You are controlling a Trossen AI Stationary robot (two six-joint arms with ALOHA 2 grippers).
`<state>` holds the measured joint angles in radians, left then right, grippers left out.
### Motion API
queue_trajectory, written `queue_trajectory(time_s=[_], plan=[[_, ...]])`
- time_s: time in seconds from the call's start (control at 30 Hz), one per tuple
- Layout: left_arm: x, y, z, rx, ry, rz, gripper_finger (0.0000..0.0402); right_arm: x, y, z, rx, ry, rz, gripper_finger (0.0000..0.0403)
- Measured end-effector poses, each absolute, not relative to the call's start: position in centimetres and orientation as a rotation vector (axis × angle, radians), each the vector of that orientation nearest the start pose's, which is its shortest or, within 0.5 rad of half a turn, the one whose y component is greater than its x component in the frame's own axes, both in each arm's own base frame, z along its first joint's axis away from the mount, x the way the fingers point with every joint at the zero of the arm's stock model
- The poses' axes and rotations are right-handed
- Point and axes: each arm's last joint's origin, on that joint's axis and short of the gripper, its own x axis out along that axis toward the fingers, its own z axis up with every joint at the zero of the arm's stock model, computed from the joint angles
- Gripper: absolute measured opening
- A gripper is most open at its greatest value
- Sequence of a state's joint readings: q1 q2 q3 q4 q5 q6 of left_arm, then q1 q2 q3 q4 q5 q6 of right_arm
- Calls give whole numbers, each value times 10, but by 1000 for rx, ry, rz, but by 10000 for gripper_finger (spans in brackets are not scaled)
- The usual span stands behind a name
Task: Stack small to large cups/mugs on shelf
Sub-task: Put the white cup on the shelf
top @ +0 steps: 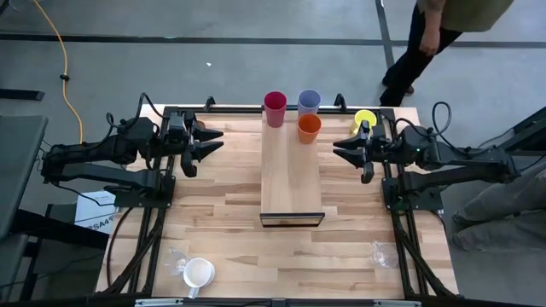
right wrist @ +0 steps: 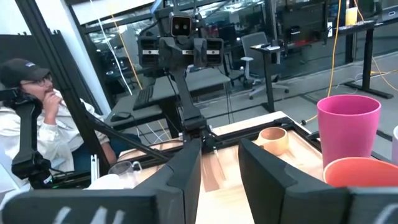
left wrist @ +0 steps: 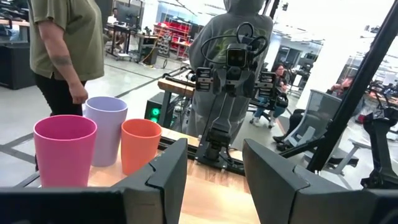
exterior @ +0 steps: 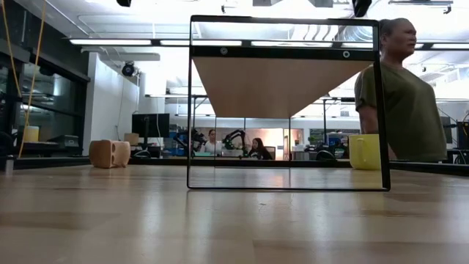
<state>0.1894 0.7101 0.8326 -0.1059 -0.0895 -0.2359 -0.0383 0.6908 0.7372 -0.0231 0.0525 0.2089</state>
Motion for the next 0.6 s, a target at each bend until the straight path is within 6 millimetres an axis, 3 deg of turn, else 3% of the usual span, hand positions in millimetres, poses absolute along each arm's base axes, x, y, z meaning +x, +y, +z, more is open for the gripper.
queue_trajectory(time_s=[0.6], plan=[[149, 31, 367, -234, -49, 276, 145, 155, -7, 345, 173, -29, -89, 99]])
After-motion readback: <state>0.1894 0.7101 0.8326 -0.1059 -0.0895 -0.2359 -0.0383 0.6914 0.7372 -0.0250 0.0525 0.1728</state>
